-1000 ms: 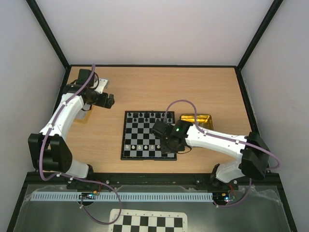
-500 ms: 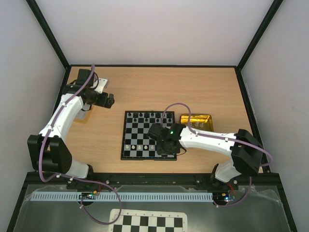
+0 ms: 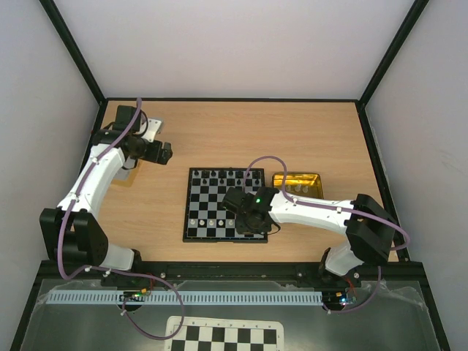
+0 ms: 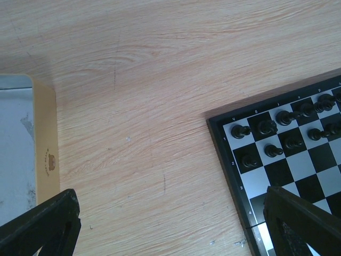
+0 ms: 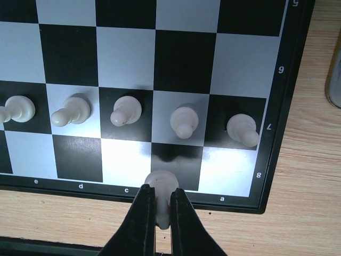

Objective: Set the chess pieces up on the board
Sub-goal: Place the chess piece on the chessboard.

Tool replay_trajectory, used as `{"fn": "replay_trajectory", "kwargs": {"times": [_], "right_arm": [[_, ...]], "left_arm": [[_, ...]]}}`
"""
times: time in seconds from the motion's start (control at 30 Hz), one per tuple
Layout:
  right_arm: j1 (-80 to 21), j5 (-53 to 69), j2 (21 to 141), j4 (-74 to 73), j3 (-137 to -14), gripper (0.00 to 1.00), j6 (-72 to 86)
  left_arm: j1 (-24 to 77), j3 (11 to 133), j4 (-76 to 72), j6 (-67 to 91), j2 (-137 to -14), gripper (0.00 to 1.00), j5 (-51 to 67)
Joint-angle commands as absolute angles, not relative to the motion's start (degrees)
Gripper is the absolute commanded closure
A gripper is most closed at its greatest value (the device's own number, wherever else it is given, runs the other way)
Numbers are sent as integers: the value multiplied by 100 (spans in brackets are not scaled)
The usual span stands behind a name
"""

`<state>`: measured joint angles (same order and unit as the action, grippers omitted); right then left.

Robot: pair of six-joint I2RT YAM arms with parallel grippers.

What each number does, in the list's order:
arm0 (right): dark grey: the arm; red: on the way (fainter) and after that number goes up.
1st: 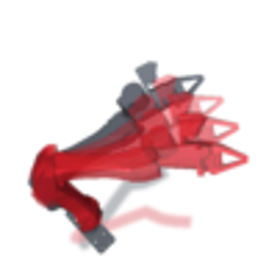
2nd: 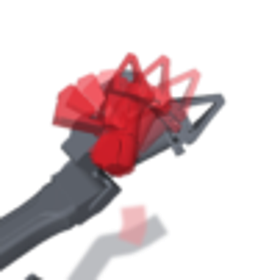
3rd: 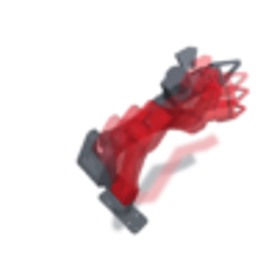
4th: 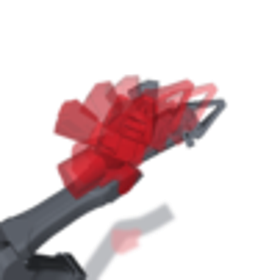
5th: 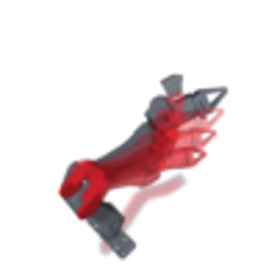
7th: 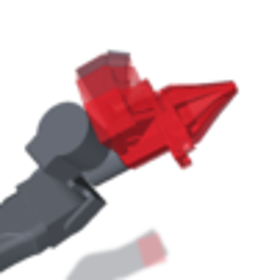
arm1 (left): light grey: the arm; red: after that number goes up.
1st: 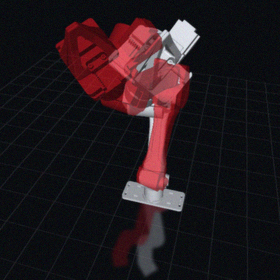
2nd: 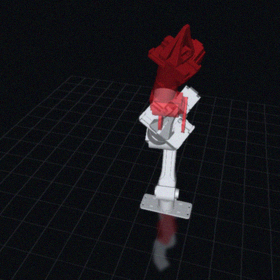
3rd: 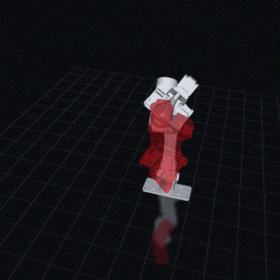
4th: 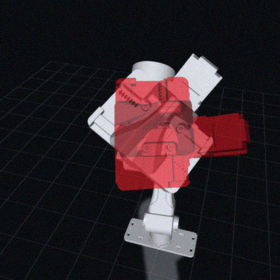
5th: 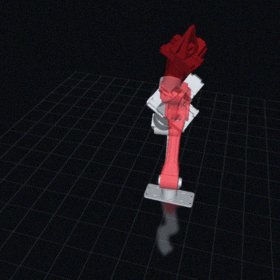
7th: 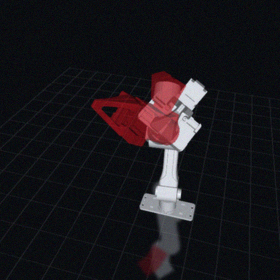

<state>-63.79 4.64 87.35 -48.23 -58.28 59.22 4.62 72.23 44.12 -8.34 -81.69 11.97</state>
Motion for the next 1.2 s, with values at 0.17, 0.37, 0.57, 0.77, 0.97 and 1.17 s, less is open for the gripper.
{"fn": "replay_trajectory", "kwargs": {"times": [0.17, 0.37, 0.57, 0.77, 0.97, 1.17], "right_arm": [[-6415, 292, 8896, -4902, -5800, 98, 5985], [-6415, 281, 8904, -4904, -5760, 98, 5995], [-6416, 304, 8927, -4890, -5707, 98, 5992], [-6413, 333, 8935, -4827, -5619, 98, 6014], [-6412, 343, 8973, -4782, -5626, 98, 5984], [-6412, 377, 9059, -4751, -5664, 98, 5930]], "left_arm": [[404, 7150, 4412, -784, -8031, 6, 1216], [396, 7150, 4413, -783, -8017, 6, 1233], [396, 7162, 4421, -794, -8031, 6, 1242], [393, 7164, 4421, -794, -8044, 6, 1256], [396, 7160, 4421, -791, -8042, 6, 1257], [395, 7154, 4421, -796, -8045, 7, 1240]]}}
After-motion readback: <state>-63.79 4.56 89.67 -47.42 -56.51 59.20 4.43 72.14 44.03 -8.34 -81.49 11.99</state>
